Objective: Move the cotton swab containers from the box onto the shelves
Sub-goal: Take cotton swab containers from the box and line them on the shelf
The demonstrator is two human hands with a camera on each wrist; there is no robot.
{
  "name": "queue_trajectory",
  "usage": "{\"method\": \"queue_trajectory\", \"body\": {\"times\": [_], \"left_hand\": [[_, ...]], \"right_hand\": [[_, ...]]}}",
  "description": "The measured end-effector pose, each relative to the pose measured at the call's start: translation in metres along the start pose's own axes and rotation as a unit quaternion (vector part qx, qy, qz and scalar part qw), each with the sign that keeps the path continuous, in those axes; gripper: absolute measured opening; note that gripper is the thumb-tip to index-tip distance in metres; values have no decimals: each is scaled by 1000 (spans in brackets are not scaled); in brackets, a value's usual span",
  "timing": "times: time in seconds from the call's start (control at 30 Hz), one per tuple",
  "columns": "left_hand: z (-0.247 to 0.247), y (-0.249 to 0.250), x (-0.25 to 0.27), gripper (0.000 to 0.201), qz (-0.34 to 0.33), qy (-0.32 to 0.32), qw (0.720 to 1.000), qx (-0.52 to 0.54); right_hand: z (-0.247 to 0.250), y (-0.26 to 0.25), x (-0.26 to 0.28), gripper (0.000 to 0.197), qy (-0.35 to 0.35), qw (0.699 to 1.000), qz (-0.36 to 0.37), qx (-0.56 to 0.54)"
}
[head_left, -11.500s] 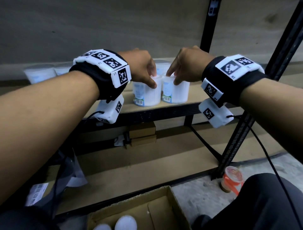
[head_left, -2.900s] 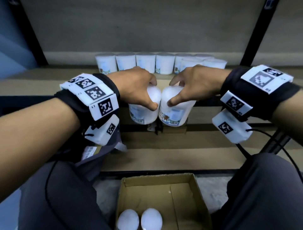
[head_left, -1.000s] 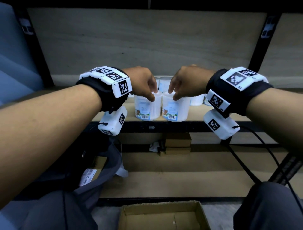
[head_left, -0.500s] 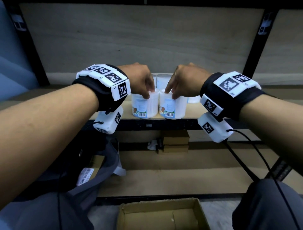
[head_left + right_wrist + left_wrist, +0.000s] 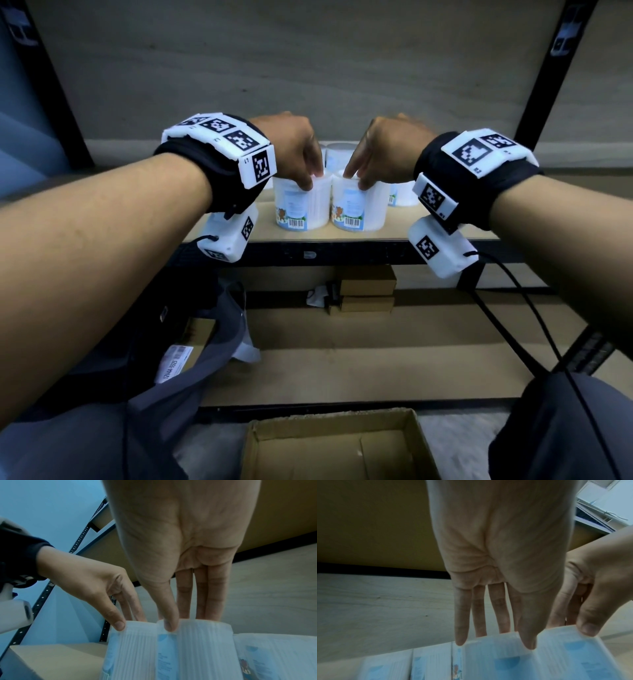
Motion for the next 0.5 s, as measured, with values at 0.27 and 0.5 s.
{"method": "queue_trajectory", "body": {"times": [0.27, 0.5], "left_hand": [[-2, -10, -26, 31, 3, 3, 1000, 0], [-4, -18, -47, 30, 7, 15, 1000, 6]], "right_hand": [[-4, 9, -30, 23, -9, 1000, -3, 1], [-5, 17, -51, 24, -35, 999, -4, -19]]}}
Point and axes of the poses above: each hand's wrist, its own x-axis away from the middle knuckle, its own z-axis out of the back of the hand, y = z × x, the point moved 4 cm from there along -x, towards the middle knuckle, and after that the axes turned 13 degrees about -y, right-handed, at the moved point
